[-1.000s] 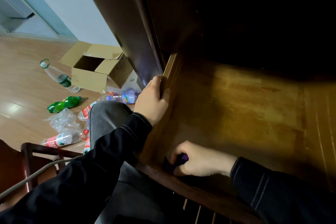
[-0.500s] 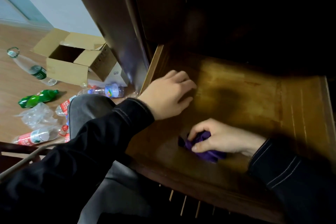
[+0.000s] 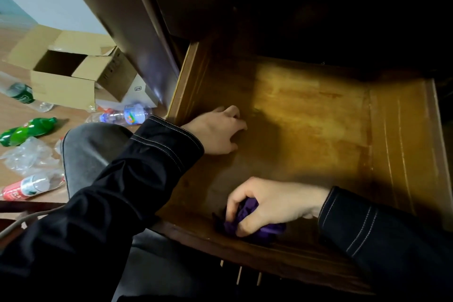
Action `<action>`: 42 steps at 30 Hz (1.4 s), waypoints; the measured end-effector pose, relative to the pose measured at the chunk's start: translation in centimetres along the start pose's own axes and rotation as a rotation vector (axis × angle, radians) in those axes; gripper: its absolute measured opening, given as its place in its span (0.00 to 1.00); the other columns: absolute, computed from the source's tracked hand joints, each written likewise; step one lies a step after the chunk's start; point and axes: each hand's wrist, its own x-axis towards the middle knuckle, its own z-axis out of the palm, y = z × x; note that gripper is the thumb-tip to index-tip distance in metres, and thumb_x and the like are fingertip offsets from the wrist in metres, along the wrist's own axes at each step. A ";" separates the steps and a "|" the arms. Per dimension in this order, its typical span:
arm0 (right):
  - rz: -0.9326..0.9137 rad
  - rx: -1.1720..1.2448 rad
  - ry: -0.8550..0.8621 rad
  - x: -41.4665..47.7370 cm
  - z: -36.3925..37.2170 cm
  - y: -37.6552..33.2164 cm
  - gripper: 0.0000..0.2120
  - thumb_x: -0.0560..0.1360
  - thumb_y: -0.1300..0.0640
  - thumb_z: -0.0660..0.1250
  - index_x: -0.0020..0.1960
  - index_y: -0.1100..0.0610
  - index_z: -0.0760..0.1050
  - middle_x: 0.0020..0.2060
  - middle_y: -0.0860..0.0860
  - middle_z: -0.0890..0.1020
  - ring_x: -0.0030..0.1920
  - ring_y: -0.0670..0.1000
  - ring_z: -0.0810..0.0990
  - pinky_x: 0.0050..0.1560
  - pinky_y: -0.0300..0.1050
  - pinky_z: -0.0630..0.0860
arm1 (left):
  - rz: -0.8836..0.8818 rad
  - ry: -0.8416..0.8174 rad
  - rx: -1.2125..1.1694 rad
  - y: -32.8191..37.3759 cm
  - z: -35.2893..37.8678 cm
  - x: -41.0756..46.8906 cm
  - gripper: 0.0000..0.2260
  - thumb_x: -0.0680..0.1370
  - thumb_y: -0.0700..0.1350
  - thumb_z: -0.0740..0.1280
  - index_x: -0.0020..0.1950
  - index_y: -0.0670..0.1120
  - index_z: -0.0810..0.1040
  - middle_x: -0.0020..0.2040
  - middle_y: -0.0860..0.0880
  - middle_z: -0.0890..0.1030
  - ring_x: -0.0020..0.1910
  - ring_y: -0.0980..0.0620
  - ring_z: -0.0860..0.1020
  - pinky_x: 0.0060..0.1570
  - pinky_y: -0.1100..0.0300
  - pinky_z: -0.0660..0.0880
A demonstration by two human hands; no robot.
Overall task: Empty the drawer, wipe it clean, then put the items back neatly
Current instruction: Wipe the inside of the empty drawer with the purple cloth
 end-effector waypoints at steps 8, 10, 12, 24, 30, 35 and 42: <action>-0.017 -0.018 -0.032 -0.3 -0.2 -0.8 0.08 0.72 0.57 0.77 0.46 0.46 0.82 0.38 0.42 0.81 0.40 0.44 0.78 0.42 0.40 0.74 | -0.014 -0.010 -0.016 0.1 -0.3 0.0 0.23 0.79 0.54 0.68 0.73 0.55 0.70 0.72 0.49 0.64 0.71 0.41 0.66 0.71 0.48 0.68; -0.049 0.088 -0.079 -0.9 -0.6 -1.2 0.08 0.72 0.59 0.77 0.45 0.46 0.82 0.38 0.44 0.82 0.40 0.44 0.79 0.42 0.42 0.74 | -0.016 -0.016 -0.014 0.1 -0.3 0.0 0.23 0.79 0.54 0.67 0.73 0.55 0.70 0.72 0.50 0.63 0.71 0.42 0.66 0.71 0.48 0.68; 0.002 -0.042 -0.022 -0.5 -0.2 -0.9 0.08 0.72 0.58 0.77 0.47 0.48 0.82 0.40 0.45 0.81 0.41 0.45 0.79 0.42 0.40 0.74 | -0.015 -0.010 -0.022 0.2 -0.3 0.1 0.23 0.79 0.54 0.67 0.73 0.54 0.70 0.72 0.49 0.64 0.70 0.42 0.66 0.71 0.47 0.68; 0.030 -0.275 -0.037 -0.5 -0.4 -0.9 0.09 0.72 0.58 0.77 0.50 0.49 0.82 0.36 0.41 0.78 0.38 0.43 0.75 0.39 0.39 0.72 | -0.013 -0.005 -0.014 0.2 -0.3 0.2 0.21 0.80 0.55 0.66 0.72 0.53 0.71 0.70 0.49 0.64 0.68 0.42 0.68 0.70 0.48 0.69; -0.219 0.111 -0.143 -1.4 -0.9 -1.7 0.06 0.73 0.57 0.77 0.48 0.48 0.82 0.44 0.45 0.83 0.44 0.42 0.81 0.45 0.37 0.76 | -0.016 -0.018 0.008 0.3 -0.4 0.3 0.21 0.80 0.55 0.65 0.72 0.53 0.71 0.70 0.48 0.64 0.67 0.42 0.69 0.71 0.47 0.67; -0.215 -0.041 0.065 0.3 1.0 -1.6 0.07 0.73 0.58 0.77 0.50 0.52 0.84 0.43 0.45 0.83 0.43 0.41 0.79 0.47 0.40 0.75 | -0.022 -0.013 -0.004 0.4 -0.5 0.1 0.20 0.80 0.55 0.65 0.72 0.52 0.71 0.70 0.48 0.64 0.68 0.41 0.68 0.70 0.49 0.67; -0.316 -0.150 -0.057 -0.9 -1.0 -2.3 0.08 0.73 0.57 0.77 0.51 0.57 0.84 0.50 0.56 0.83 0.51 0.58 0.81 0.56 0.57 0.77 | -0.021 -0.008 0.008 0.4 -0.4 0.2 0.21 0.80 0.55 0.65 0.72 0.52 0.71 0.70 0.47 0.64 0.67 0.42 0.69 0.71 0.48 0.66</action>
